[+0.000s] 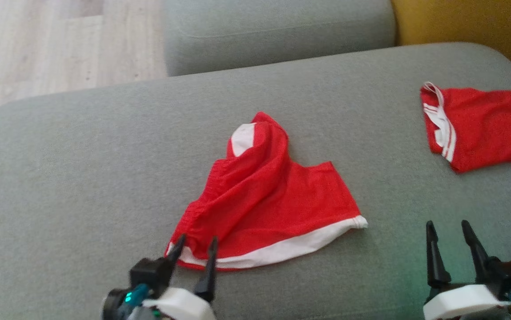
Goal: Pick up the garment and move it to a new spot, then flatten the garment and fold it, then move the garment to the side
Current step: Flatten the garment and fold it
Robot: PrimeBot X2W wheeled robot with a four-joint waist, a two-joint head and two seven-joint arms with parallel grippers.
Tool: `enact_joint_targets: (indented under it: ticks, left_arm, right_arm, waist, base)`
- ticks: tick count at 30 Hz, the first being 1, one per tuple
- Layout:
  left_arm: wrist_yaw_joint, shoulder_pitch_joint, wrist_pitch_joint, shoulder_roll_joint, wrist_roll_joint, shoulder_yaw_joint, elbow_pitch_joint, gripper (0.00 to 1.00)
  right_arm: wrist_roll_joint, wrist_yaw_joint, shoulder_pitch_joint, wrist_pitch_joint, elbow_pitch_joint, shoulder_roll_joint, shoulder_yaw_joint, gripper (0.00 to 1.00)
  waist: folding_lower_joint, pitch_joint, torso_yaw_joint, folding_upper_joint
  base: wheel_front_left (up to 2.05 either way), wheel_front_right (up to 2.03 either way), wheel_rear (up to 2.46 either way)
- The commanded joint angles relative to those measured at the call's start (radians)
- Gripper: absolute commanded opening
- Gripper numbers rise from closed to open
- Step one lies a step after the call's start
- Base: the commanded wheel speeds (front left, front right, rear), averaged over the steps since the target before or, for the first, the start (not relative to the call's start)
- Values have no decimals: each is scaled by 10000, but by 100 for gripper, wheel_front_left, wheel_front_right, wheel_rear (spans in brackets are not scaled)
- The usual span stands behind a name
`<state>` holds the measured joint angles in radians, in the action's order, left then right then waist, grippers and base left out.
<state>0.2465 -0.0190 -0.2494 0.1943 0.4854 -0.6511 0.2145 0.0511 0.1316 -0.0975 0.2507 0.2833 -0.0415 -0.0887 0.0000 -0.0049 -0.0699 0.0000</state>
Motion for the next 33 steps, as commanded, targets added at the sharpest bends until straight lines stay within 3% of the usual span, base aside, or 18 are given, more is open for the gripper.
enact_joint_targets:
  ticks: [1,14,24,33]
  left_arm:
    - [-6,-358,-122,92,-96,481,-382,100]
    - [-939,1012,-123,-305,-1751,3532,-611,100]
    - [-1773,1345,-123,-880,-2615,4507,-511,100]
    - [-2194,1348,-124,-1179,-3057,4923,-352,100]
  right_arm:
    - [-56,-9,162,111,-306,-87,161,100]
    - [-117,-9,48,111,-71,-87,105,100]
    - [20,-9,37,111,66,-87,395,100]
    - [40,-9,83,111,33,-87,486,100]
  waist:
    - [0,-102,189,0]
    - [0,-349,1017,0]
    - [0,-418,1300,0]
    - [0,-393,1313,0]
  base:
    - [0,0,0]
    - [0,0,0]
    - [0,0,0]
    - [0,0,0]
